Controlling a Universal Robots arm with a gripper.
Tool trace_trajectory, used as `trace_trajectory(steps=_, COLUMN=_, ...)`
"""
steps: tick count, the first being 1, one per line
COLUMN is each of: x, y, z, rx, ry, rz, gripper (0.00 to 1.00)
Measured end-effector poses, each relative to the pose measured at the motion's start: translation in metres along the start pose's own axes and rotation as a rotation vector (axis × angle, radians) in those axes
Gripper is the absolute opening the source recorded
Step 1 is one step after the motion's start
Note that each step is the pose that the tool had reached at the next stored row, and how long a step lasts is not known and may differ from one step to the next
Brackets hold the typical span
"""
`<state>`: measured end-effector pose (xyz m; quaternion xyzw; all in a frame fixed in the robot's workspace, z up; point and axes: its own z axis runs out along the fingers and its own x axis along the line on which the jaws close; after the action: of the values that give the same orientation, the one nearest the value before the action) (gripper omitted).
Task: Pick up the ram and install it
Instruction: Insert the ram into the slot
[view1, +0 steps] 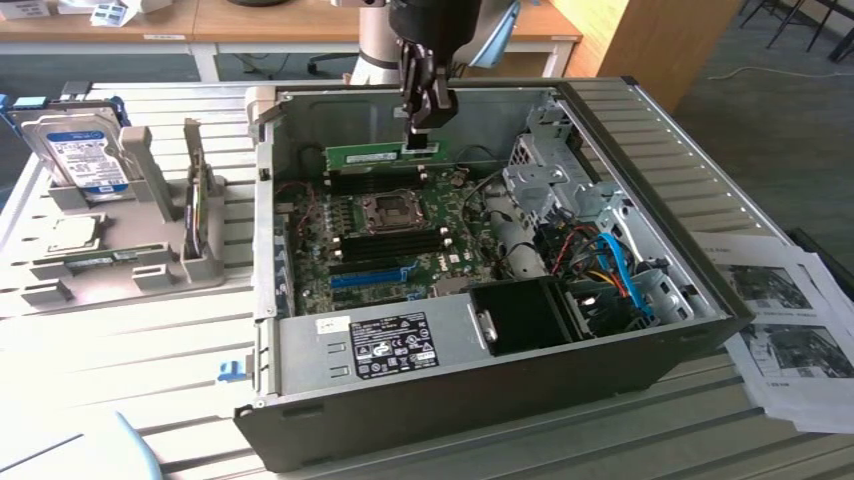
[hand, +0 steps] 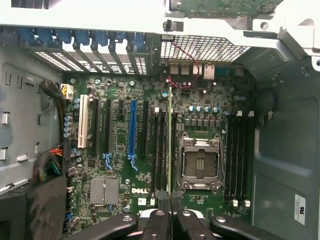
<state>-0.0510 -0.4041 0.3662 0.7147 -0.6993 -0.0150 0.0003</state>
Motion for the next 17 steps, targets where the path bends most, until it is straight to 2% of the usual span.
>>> trace_trajectory(steps=17, x=0.0000, y=-0.0021, z=0.0012, rx=0.0001, ry=-0.0002, rz=0.006, gripper=0.11)
